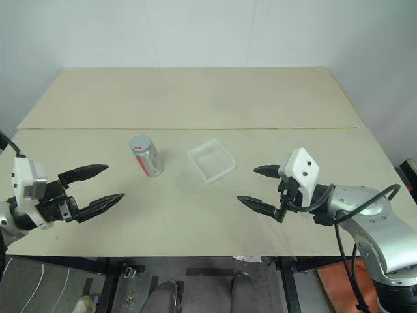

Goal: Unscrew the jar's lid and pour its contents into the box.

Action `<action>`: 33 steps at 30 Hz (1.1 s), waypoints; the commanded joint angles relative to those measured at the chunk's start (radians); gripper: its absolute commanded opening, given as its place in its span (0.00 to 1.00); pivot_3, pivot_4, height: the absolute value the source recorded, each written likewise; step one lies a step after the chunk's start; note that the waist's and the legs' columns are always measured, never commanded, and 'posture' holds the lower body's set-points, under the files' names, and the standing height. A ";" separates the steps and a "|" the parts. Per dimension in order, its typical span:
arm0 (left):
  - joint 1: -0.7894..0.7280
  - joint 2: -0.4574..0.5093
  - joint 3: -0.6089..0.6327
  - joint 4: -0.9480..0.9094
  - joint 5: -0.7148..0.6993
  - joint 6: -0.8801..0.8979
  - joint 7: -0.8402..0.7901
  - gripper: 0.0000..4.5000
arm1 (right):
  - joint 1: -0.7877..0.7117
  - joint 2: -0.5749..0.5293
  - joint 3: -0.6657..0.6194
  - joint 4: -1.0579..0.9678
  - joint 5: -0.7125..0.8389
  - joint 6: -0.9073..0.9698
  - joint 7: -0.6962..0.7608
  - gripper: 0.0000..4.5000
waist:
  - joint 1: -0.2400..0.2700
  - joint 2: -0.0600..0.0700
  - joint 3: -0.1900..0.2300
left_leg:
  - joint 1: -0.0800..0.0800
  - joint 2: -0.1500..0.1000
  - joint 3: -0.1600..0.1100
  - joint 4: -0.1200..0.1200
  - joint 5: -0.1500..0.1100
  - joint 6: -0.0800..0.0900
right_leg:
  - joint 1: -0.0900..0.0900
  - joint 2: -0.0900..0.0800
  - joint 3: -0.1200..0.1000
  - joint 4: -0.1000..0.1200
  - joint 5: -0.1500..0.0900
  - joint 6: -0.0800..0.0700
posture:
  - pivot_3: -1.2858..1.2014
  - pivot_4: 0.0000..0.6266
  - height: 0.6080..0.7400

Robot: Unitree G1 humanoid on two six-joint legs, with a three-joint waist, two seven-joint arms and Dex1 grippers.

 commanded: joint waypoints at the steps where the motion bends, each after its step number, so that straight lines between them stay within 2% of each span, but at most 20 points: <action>1: 0.008 -0.002 0.035 -0.036 -0.017 0.004 0.016 1.00 | -0.025 0.010 0.006 0.028 -0.014 -0.054 0.008 1.00 | 0.001 0.000 0.000 | 0.000 0.000 0.000 0.000 0.000 0.000 | 0.000 0.000 0.000 0.000 0.000 0.000 | 0.52 0.24 1.00; 5: 0.001 -0.014 0.016 -0.025 0.000 -0.008 0.034 1.00 | -0.034 0.025 -0.004 0.025 -0.002 -0.067 0.003 1.00 | 0.000 0.000 0.000 | 0.000 0.000 0.000 0.000 0.000 0.000 | 0.000 0.000 0.000 0.000 0.000 0.000 | 0.52 0.24 1.00; 12: -0.096 -0.068 -0.085 0.026 0.076 0.000 0.141 1.00 | -0.006 0.004 -0.032 -0.023 -0.005 -0.076 0.002 1.00 | 0.001 0.000 0.000 | 0.000 0.000 0.000 0.000 0.000 0.000 | 0.000 0.000 0.000 0.000 0.000 0.000 | 0.52 0.24 1.00; 15: -0.132 -0.124 -0.149 0.006 0.108 0.060 0.275 1.00 | -0.009 -0.011 -0.060 -0.027 -0.004 -0.062 -0.015 1.00 | 0.001 0.000 0.000 | 0.000 0.000 0.000 0.000 0.000 0.000 | 0.000 0.000 0.000 0.000 0.000 0.000 | 0.52 0.24 1.00; 19: -0.163 -0.240 -0.217 0.017 0.232 0.023 0.442 1.00 | -0.010 -0.033 -0.062 -0.030 -0.002 -0.062 -0.006 1.00 | 0.000 0.000 0.000 | 0.000 0.000 0.000 0.000 0.000 0.000 | 0.000 0.000 0.000 -0.001 0.000 0.000 | 0.52 0.24 1.00; 33: -0.272 -0.419 -0.331 0.182 0.426 -0.127 0.570 1.00 | -0.069 -0.073 -0.082 -0.038 0.073 0.002 -0.015 1.00 | 0.005 -0.001 0.000 | 0.000 -0.001 0.000 0.001 0.000 0.000 | 0.001 0.000 0.000 0.000 0.001 0.000 | 0.52 0.24 1.00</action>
